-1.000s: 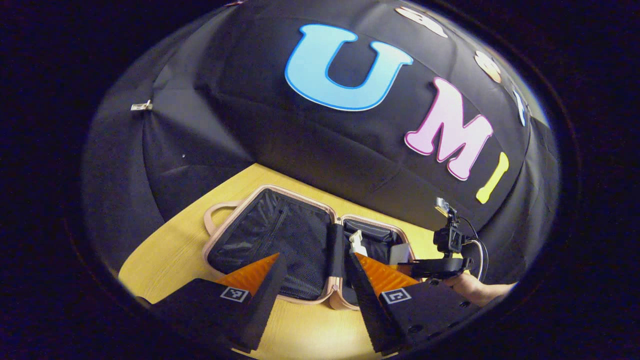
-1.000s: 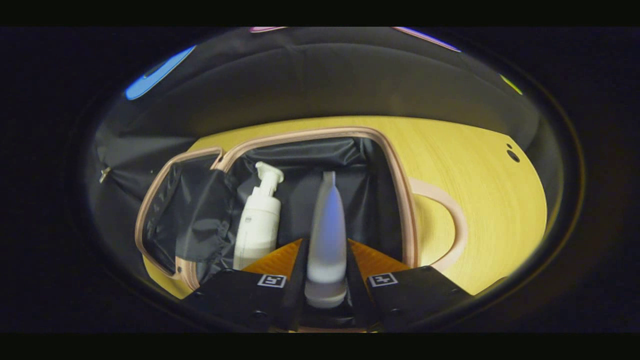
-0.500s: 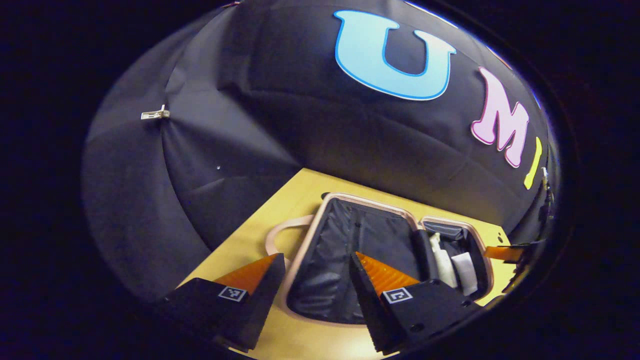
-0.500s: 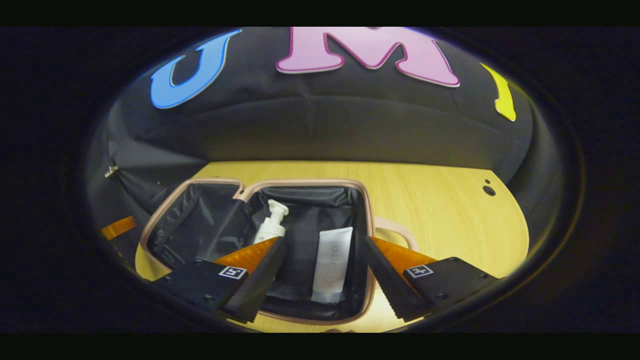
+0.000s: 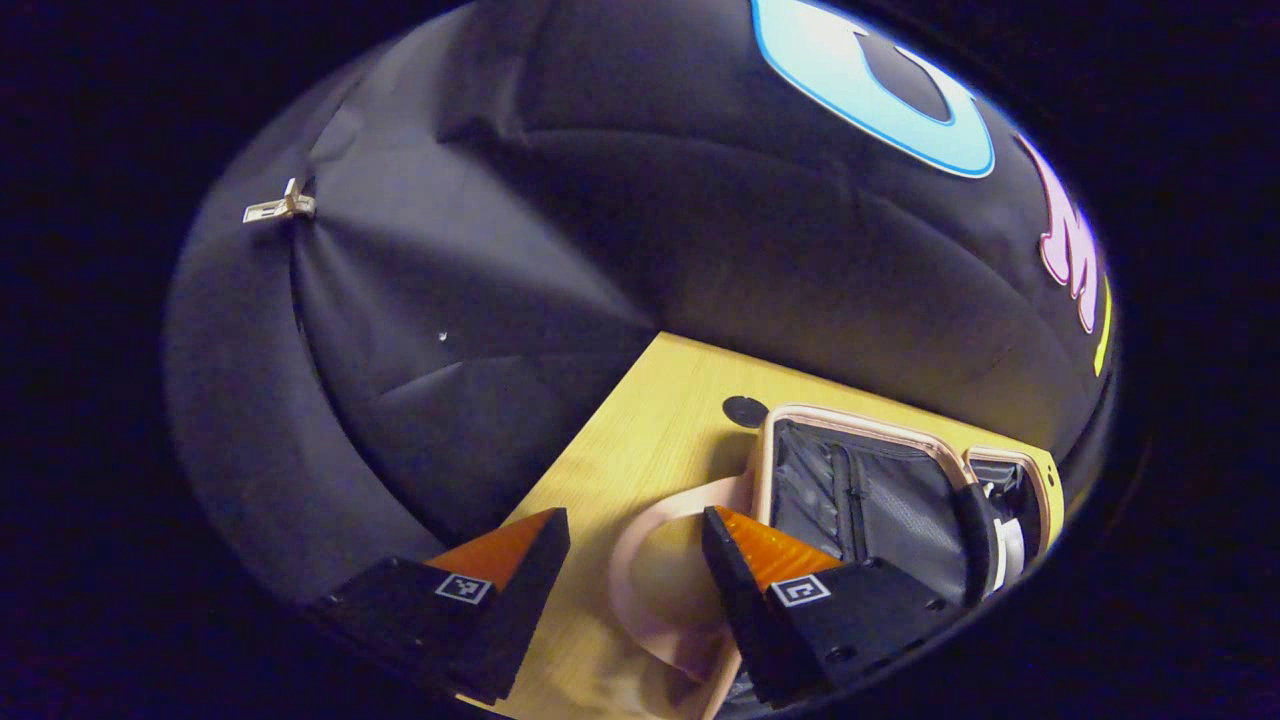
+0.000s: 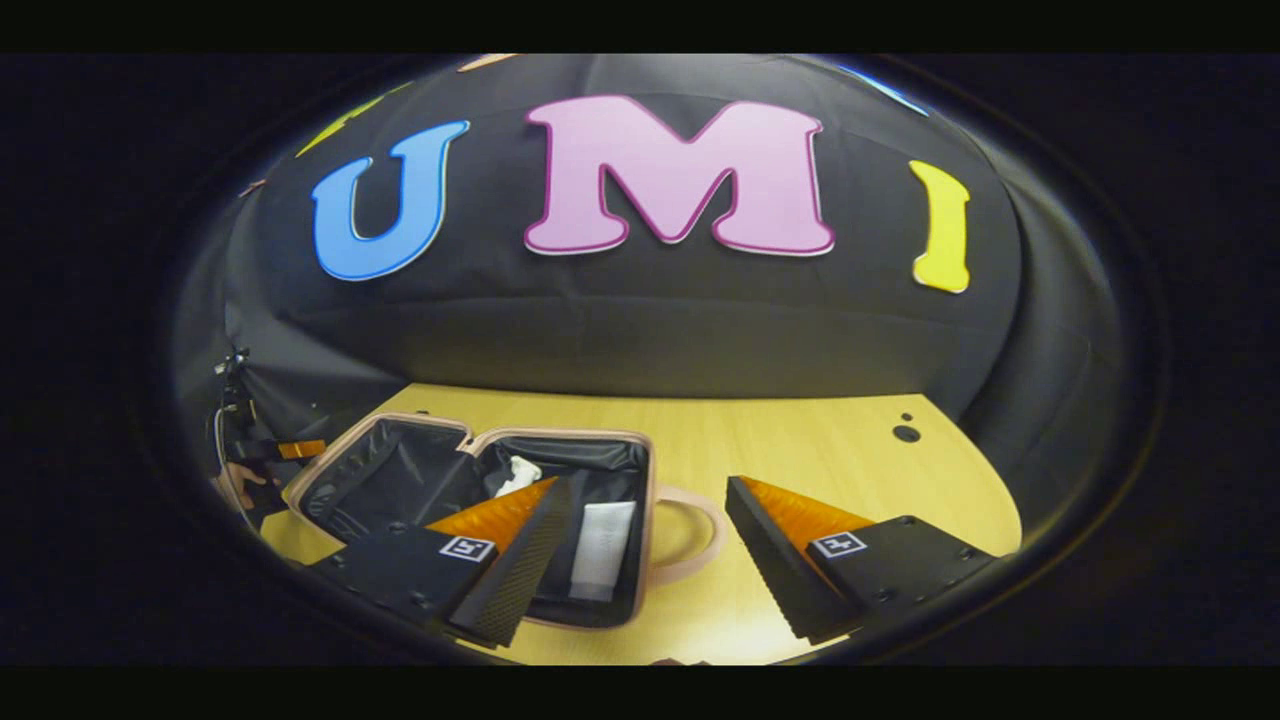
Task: First open the suitcase, pack the skin care products into it, and then close the suitcase.
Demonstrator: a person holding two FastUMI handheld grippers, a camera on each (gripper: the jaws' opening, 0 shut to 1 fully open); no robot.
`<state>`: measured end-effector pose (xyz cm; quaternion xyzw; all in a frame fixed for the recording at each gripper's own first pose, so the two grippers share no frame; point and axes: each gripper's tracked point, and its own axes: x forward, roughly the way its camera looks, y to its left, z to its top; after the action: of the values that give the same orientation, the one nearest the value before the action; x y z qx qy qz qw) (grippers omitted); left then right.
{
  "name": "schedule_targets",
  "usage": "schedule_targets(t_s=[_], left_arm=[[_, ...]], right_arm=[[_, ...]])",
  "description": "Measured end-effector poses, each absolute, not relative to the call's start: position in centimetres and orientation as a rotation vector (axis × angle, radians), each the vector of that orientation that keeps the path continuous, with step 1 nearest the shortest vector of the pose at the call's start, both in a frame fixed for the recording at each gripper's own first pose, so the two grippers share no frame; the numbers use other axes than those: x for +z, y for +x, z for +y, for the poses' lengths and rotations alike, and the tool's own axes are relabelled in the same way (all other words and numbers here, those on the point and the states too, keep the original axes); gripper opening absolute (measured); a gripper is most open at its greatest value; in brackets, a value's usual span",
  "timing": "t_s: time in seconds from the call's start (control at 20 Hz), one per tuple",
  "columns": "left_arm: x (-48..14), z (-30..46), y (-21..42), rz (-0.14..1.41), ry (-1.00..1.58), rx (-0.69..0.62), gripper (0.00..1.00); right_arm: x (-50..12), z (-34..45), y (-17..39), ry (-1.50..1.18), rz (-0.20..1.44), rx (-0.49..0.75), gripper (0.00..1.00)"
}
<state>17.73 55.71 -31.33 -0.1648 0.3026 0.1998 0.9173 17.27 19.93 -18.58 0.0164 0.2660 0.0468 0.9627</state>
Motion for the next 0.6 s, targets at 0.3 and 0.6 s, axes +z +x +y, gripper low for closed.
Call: schedule_targets(t_s=[0.3, 0.6], left_arm=[[-33.9, 54.6, 17.5, 0.733, -0.503, 0.290, 0.88], [-34.9, 54.4, 18.2, 0.835, -0.443, 0.256, 0.74]], right_arm=[[-19.0, 17.4, 15.0, 0.016, 0.557, 0.077, 0.98], [-21.7, 16.0, 11.9, 0.025, 0.626, 0.056, 0.99]])
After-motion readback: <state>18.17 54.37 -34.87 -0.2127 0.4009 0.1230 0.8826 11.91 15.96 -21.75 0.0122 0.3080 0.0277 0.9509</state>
